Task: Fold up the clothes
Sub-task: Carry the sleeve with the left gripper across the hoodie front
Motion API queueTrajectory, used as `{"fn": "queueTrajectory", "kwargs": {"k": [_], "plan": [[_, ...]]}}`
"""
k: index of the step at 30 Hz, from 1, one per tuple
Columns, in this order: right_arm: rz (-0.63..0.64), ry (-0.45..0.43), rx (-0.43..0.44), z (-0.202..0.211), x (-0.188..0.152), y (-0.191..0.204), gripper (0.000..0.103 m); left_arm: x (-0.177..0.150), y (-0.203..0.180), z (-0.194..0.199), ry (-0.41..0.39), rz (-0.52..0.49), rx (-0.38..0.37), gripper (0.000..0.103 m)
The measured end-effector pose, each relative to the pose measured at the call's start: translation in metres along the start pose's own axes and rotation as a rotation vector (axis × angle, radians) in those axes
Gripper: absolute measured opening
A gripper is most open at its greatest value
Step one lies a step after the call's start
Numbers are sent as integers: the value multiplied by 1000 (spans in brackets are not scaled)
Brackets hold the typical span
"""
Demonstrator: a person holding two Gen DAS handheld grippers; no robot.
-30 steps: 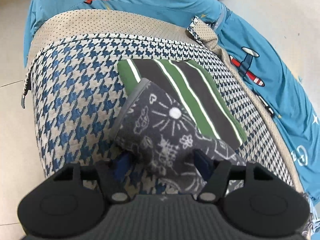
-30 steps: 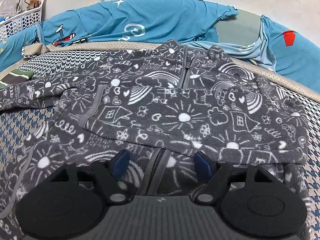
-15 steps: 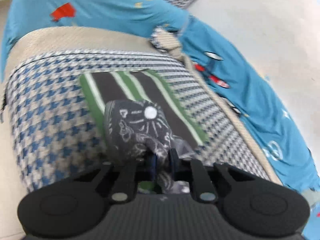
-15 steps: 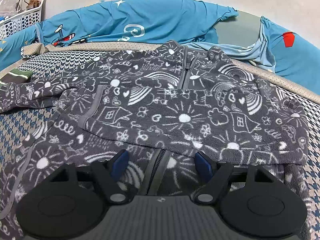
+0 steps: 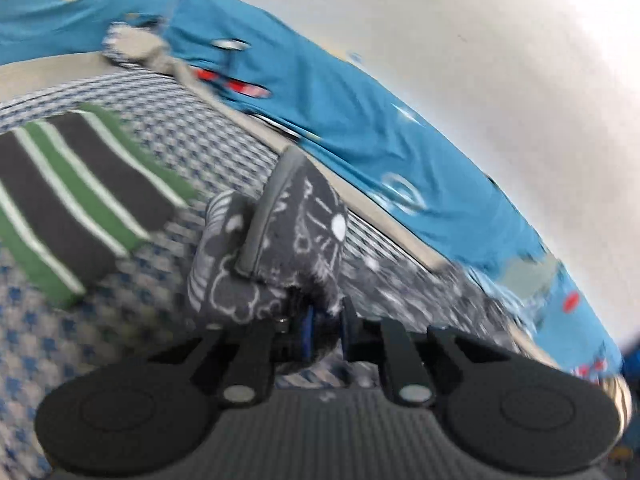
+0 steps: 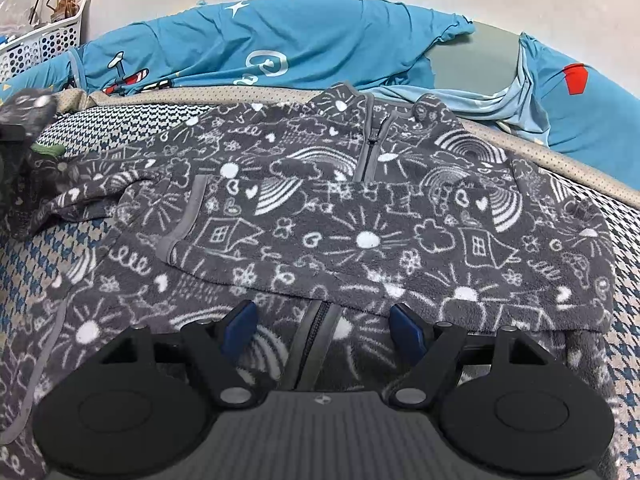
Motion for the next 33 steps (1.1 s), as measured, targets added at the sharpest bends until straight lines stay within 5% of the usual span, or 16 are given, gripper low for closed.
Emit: {"fn": "queueTrajectory", "kwargs": {"k": [8, 13, 24, 33], "plan": [[-111, -61, 97, 16, 24, -3, 73, -45, -85, -32, 132, -183, -153, 12], [-258, -22, 173, 14, 31, -15, 73, -80, -105, -46, 248, -290, -168, 18], [-430, 34, 281, 7, 36, -16, 73, -95, -112, -37, 305, -443, -204, 51], [-439, 18, 311, -3, 41, -4, 73, -87, -98, -34, 299, -423, -176, 53]]}}
Point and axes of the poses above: each gripper's, at about its wrist camera, not at the fingertips, and z roughly against the way its jaws point, y to its left, x to its top, the point moved 9 cm from there along -z, roughly the way its jaws point, and after that the axes turned 13 degrees about -z, right-handed, at the moved point
